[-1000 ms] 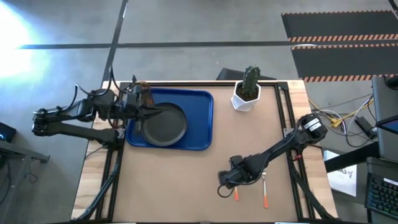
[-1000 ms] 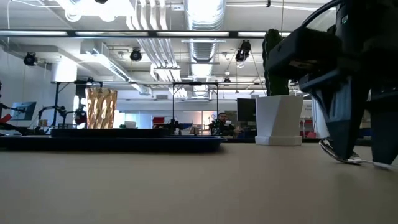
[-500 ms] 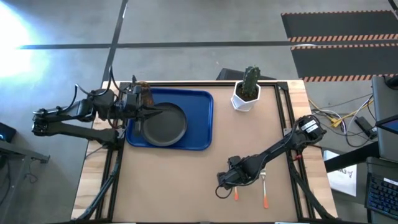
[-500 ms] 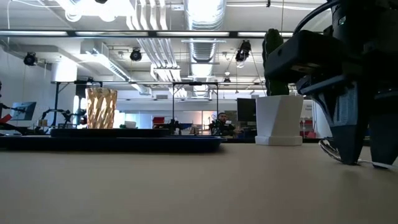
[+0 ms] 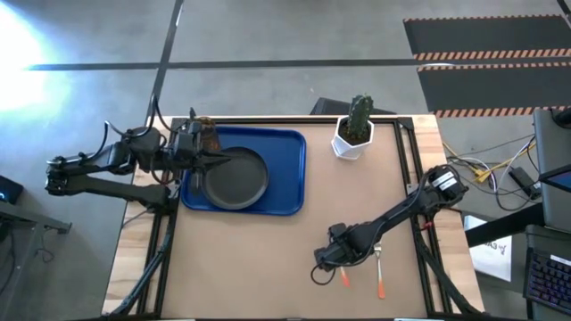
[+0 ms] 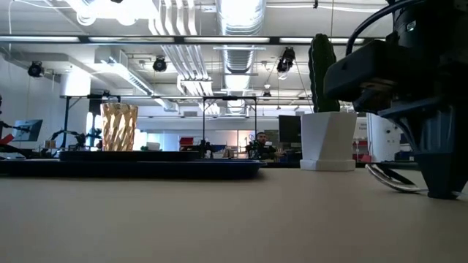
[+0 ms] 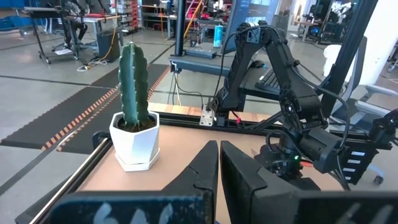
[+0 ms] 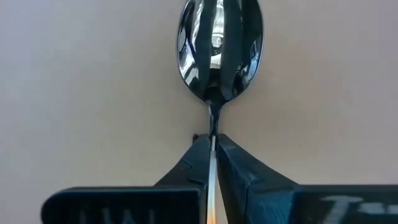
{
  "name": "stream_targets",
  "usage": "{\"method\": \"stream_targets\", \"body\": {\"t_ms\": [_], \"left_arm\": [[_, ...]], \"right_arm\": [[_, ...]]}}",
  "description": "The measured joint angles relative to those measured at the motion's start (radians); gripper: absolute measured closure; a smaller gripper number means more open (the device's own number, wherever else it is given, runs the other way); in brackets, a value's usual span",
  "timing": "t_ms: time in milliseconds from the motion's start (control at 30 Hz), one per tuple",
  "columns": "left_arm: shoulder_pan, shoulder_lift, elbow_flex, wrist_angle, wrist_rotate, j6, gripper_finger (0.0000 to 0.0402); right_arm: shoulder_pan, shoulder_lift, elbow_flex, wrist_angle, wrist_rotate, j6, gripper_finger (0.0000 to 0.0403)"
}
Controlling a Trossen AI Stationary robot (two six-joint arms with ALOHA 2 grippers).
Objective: Pick and place plate/cup/fork/spoon on tray
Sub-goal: Put the orange spoon on the blue serving tray to the right of the black plate
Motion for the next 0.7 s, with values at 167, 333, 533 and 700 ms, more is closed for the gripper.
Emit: {"method": "stream_targets", "body": {"t_ms": [167, 333, 533, 700], "left_arm": [[0.0, 0.0, 0.0, -0.001, 0.0, 0.0, 0.0402], [0.0, 0.001, 0.0, -0.006, 0.0, 0.0, 0.0402], [0.0, -0.001, -0.003, -0.007, 0.0, 0.0, 0.0402], [0.0, -0.003, -0.017, -0.01, 0.001, -0.001, 0.0402]], "right_arm": [[-0.02, -0.014, 0.052, -0.003, 0.098, -0.045, 0.0394], [-0.087, -0.057, 0.149, -0.066, 0.236, -0.174, 0.0394], [-0.222, -0.063, 0.263, -0.111, 0.321, -0.437, 0.0394], [-0.346, -0.046, 0.317, -0.067, 0.363, -0.625, 0.0394]]}}
